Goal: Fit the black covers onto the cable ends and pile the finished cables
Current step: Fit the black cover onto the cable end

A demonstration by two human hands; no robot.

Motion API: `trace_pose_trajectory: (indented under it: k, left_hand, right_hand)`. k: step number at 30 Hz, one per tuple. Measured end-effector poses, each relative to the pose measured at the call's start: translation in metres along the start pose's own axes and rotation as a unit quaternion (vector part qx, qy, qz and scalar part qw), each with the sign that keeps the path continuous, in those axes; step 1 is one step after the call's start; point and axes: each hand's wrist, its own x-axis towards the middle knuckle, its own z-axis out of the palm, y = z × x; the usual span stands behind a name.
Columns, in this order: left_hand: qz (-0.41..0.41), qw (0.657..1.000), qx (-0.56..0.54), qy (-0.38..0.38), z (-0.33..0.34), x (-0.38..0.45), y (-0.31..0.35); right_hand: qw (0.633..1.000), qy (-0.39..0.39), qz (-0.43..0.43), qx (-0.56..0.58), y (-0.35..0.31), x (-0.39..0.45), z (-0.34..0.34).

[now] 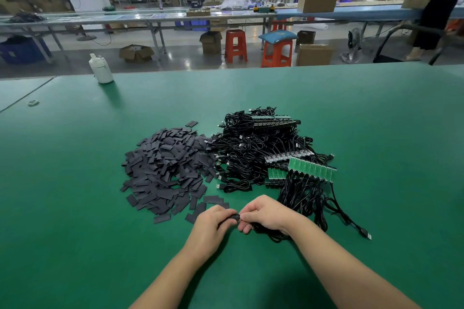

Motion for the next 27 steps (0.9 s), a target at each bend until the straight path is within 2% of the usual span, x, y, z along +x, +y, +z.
trace_pose_trajectory:
  k: [5,7,8,11,14,16,19,27]
  left_hand:
    - [-0.019,1.0,-0.007,0.001,0.0,0.0,0.001]
    - [-0.086,0.992,-0.093,0.024,-0.001,0.001,0.002]
    - [-0.13,0.976,-0.172,0.033,-0.002,0.002,0.003]
    - [-0.204,0.893,-0.4,0.039,-0.004,0.006,0.004]
    - [-0.222,0.821,-0.525,0.033,-0.004,0.006,0.004]
    - [-0.221,0.794,-0.566,0.026,-0.002,0.006,0.005]
    - [-0.219,0.784,-0.58,0.026,0.001,0.006,0.005]
    - [-0.223,0.794,-0.565,0.031,0.006,0.007,-0.001]
  right_hand:
    - [1.0,0.009,0.003,-0.006,0.002,0.002,0.002]
    - [1.0,0.016,0.001,0.002,0.001,0.002,0.003]
    - [1.0,0.021,0.0,0.01,0.001,0.002,0.003]
    - [0.998,0.036,0.001,0.059,0.0,0.001,0.002]
    - [0.995,0.045,0.004,0.086,0.001,0.0,0.001]
    - [0.995,0.05,0.007,0.084,0.003,0.0,0.0]
    - [0.996,0.048,0.009,0.074,0.003,-0.001,0.0]
    - [0.998,0.055,0.005,0.038,-0.003,-0.005,0.004]
